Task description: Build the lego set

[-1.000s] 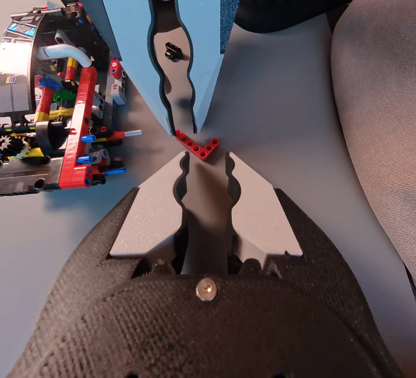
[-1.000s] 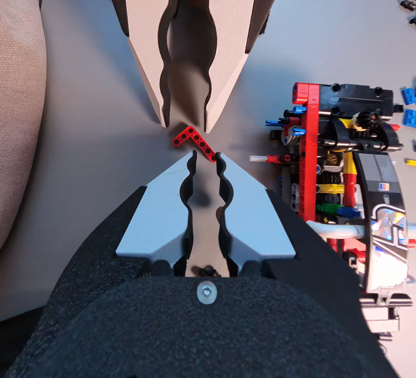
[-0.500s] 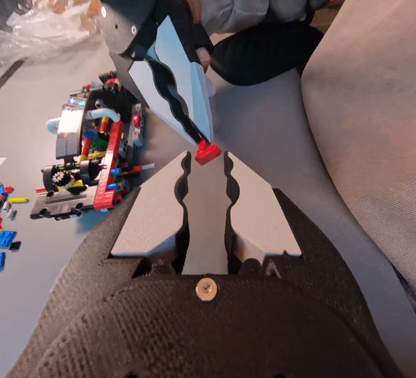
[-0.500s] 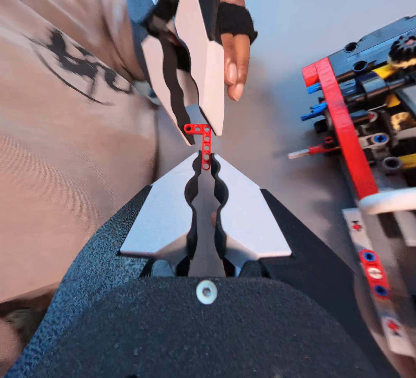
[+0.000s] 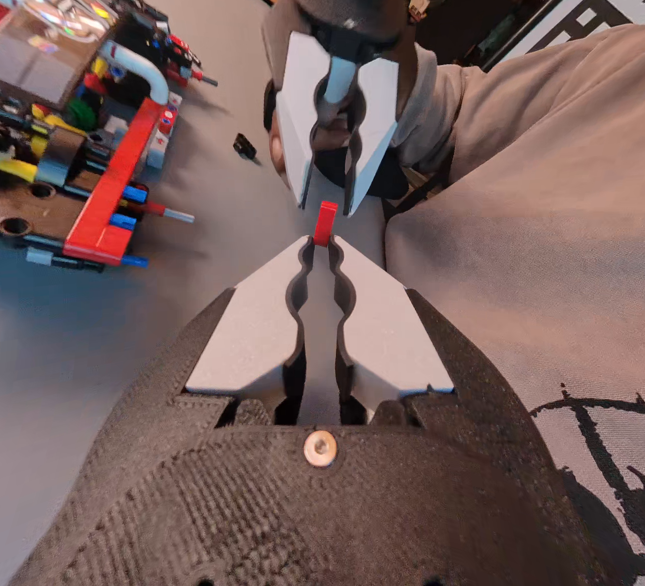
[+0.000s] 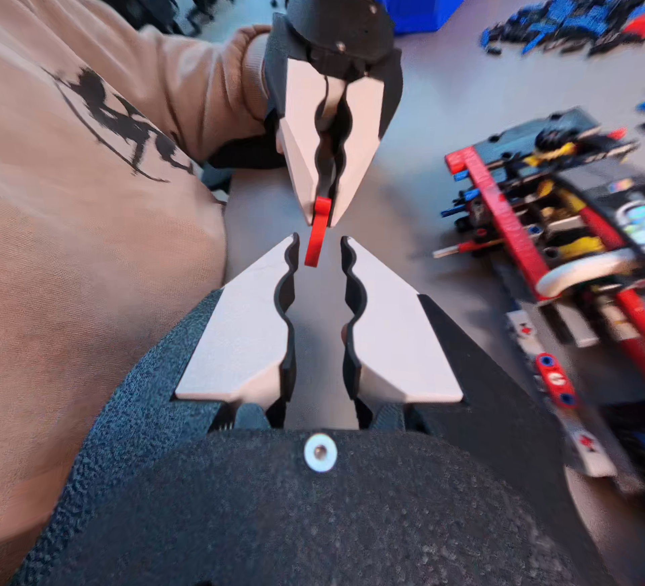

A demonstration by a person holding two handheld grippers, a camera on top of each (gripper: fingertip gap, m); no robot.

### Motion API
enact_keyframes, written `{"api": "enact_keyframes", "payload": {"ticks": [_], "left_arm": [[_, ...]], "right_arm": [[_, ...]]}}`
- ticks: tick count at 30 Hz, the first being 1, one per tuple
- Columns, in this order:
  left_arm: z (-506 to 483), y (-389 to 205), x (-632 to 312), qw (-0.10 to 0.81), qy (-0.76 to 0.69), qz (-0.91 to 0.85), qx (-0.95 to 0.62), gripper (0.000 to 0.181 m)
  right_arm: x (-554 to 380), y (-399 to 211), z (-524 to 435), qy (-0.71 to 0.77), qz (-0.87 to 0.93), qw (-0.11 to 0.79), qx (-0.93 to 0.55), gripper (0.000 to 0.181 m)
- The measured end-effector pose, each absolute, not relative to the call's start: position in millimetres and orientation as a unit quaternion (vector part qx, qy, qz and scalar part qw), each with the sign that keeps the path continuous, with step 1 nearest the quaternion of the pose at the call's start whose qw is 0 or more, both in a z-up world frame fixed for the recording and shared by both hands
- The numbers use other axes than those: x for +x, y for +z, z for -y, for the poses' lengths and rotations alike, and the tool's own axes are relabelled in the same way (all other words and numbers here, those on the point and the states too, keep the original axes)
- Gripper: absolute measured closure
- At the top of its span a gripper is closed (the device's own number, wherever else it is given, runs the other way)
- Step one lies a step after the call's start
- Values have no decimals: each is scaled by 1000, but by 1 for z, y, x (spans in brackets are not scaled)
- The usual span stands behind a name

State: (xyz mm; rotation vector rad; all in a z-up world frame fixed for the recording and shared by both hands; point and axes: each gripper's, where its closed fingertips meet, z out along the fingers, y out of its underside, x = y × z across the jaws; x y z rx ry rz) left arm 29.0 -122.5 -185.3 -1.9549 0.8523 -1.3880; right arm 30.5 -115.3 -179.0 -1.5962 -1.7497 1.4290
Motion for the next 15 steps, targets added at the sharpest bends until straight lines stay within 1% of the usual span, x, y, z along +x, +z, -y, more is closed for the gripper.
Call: {"api": "enact_keyframes", "payload": {"ticks": [2,5,6,10,15], "left_arm": [[124,-195,31,258,-524,-320,-746,175],[128,-208,38,214,-512,-345,-757,175],[131,-211,41,198,-511,-353,-759,175],[133,-220,44,171,-502,-364,-766,175],[130,-219,41,168,-508,-350,-769,176]], "right_arm": [[30,-177,113,448,667,259,-536,159],[28,-184,115,358,736,314,-481,162],[28,-188,116,332,757,322,-462,165],[31,-205,125,269,817,307,-407,173],[31,-207,122,231,837,314,-383,173]]}}
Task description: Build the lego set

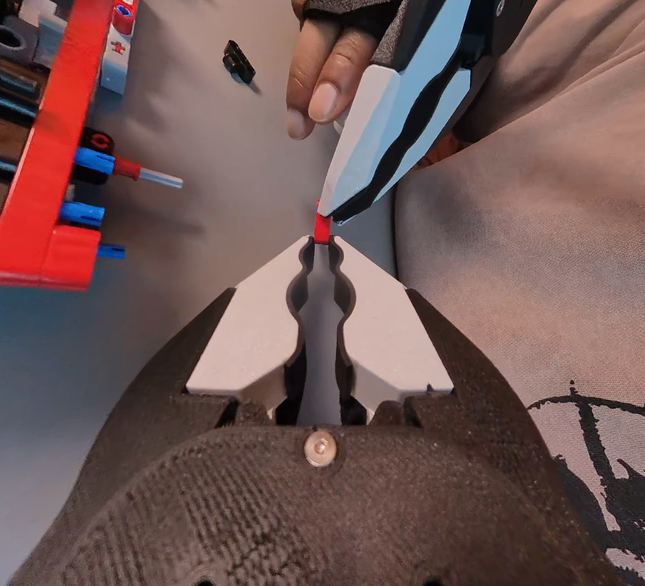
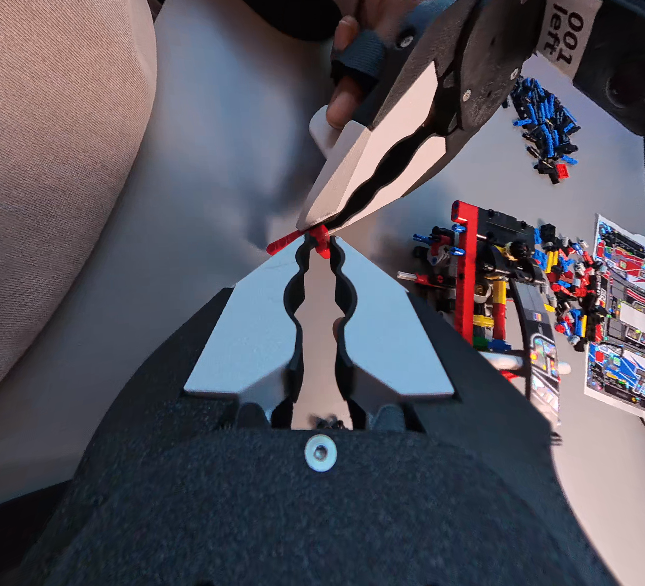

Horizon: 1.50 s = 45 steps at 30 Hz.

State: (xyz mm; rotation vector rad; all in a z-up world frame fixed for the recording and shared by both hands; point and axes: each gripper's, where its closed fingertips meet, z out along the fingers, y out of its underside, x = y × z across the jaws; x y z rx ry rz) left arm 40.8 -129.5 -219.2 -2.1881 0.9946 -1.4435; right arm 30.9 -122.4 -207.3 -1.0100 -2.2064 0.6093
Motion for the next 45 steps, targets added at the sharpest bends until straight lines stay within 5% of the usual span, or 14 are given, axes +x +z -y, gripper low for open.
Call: {"api": "enact_keyframes", "payload": {"ticks": [5,8,13,17,25,30,36,45], "left_arm": [[120,-219,35,200,-484,-347,-778,175],[112,-216,26,246,-440,-369,-781,157],[115,-223,18,274,-392,-405,-779,160],[116,-216,8,299,-370,-435,-765,156],[118,-221,-3,289,-354,-450,-767,160],[124,-225,3,280,-355,-463,-763,158],[127,-199,13,281,-479,-402,-728,146],[121,-150,25,253,-667,-250,-655,168]], "right_arm": [[28,-209,114,196,850,323,-366,179],[28,-210,113,237,843,299,-379,181],[26,-216,106,260,836,272,-400,181],[24,-212,124,296,820,233,-430,163],[8,-218,120,273,800,235,-479,159],[7,-224,122,272,798,214,-493,175],[5,-178,119,392,742,340,-424,176],[14,-134,116,447,684,444,-368,176]]}}
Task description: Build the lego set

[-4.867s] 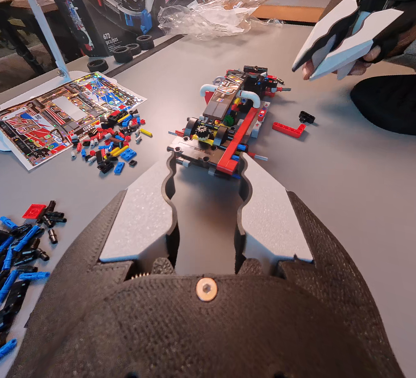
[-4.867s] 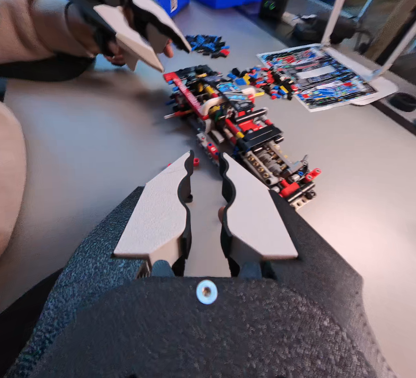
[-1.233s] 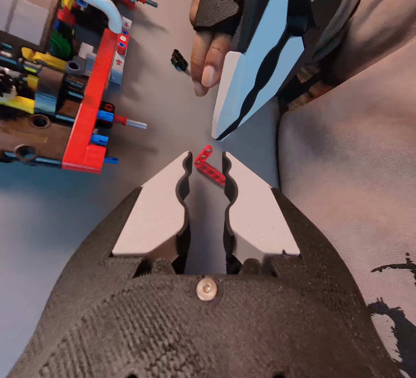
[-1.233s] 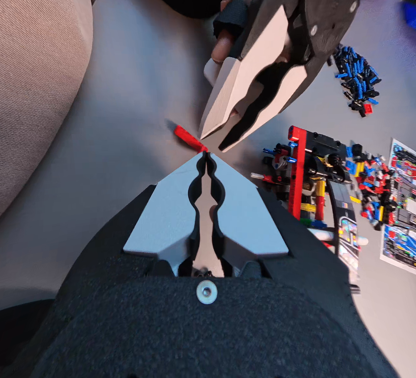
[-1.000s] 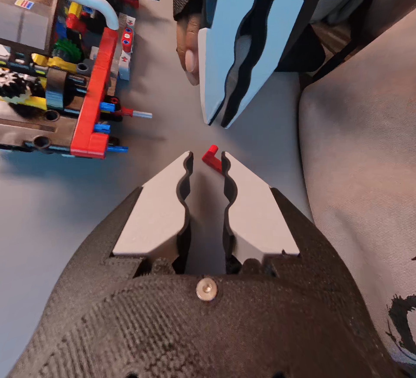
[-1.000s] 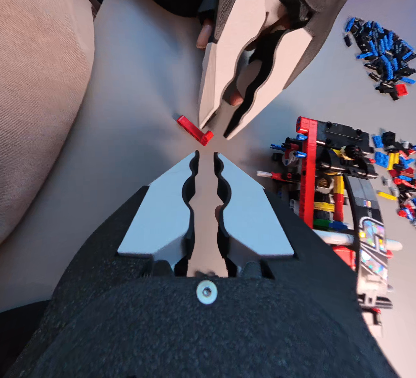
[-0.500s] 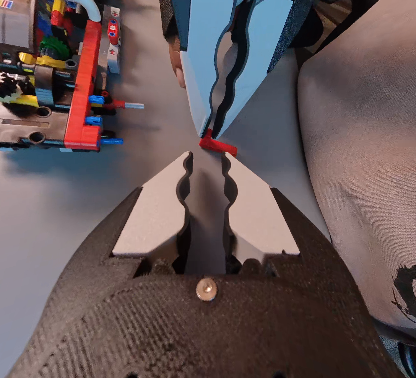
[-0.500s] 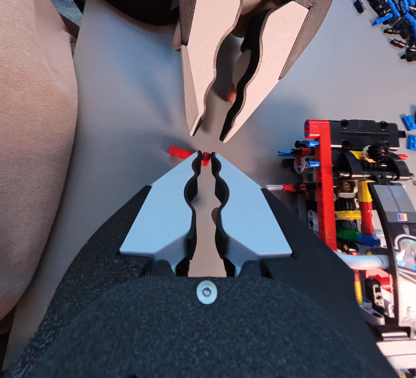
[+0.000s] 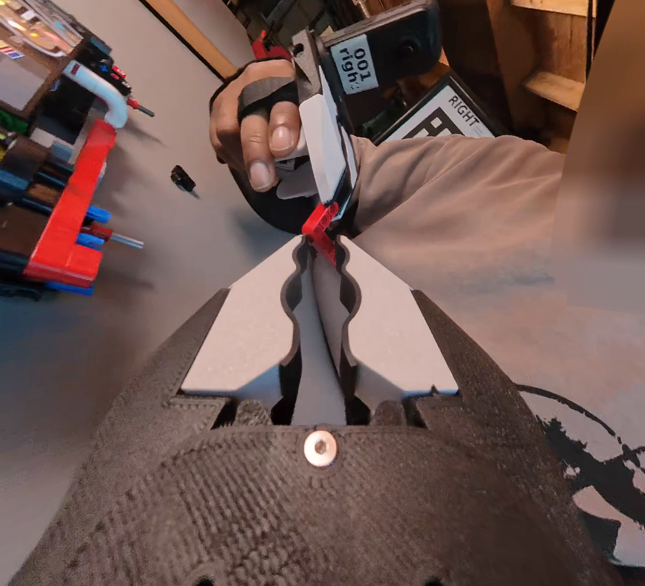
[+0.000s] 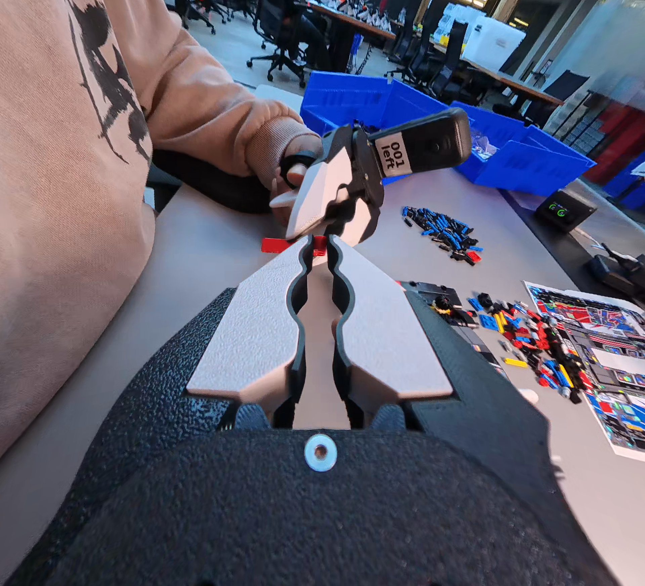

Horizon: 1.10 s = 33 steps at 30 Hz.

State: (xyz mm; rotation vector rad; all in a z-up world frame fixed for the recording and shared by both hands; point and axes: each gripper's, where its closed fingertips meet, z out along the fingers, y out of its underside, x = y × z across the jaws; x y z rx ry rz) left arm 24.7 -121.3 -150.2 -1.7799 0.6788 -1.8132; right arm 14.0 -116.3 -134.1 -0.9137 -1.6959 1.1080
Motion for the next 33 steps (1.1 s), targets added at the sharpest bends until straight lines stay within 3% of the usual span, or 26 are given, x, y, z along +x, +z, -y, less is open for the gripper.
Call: {"api": "enact_keyframes", "payload": {"ticks": [7,12,16,19,26,29,33], "left_arm": [[95,-183,22,258,-585,-181,-747,173],[91,-195,20,257,-550,-172,-776,173],[96,-199,17,263,-529,-209,-780,170],[96,-202,9,304,-457,-286,-785,157],[122,-221,22,296,-382,-431,-762,159],[121,-225,23,302,-359,-441,-765,160],[114,-225,18,320,-330,-442,-770,160]], "right_arm": [[16,-170,95,307,753,399,-423,162],[11,-186,86,207,793,395,-415,176],[10,-192,89,225,806,373,-401,176],[20,-206,97,276,826,313,-379,176],[26,-239,113,274,874,190,-353,175],[20,-239,104,239,881,191,-360,165],[22,-220,92,238,856,243,-389,164]]}}
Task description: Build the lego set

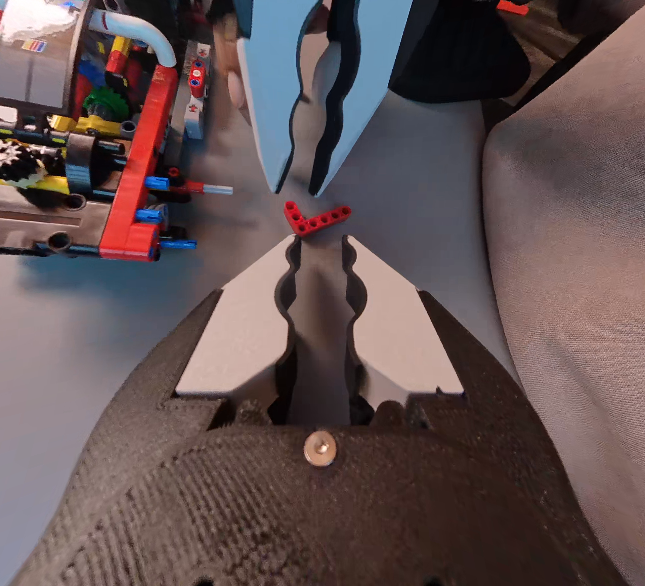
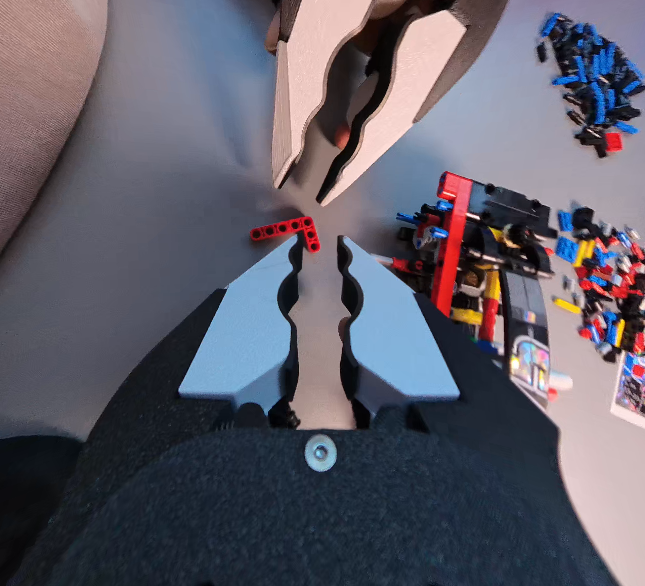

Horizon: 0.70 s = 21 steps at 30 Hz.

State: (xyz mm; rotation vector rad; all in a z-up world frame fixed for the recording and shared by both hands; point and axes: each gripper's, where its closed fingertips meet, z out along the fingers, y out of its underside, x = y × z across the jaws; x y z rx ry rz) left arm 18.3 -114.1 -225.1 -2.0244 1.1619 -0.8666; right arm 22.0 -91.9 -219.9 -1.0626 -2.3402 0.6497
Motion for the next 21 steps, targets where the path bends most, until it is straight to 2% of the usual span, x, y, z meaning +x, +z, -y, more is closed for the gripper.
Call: {"api": "enact_keyframes", "payload": {"ticks": [4,9,12,19,21], "left_arm": [[112,-224,23,343,-301,-458,-763,157],[112,-227,34,347,-276,-463,-768,129],[109,-230,38,347,-251,-463,-776,124],[98,-239,32,351,-195,-480,-780,159],[97,-240,27,352,-190,-488,-776,162]], "right_arm": [[49,-205,81,247,816,274,-444,163],[103,-205,56,211,762,295,-536,163],[129,-205,44,210,720,307,-586,163],[156,-225,27,181,690,294,-636,161],[165,-225,12,177,672,296,-655,161]]}}
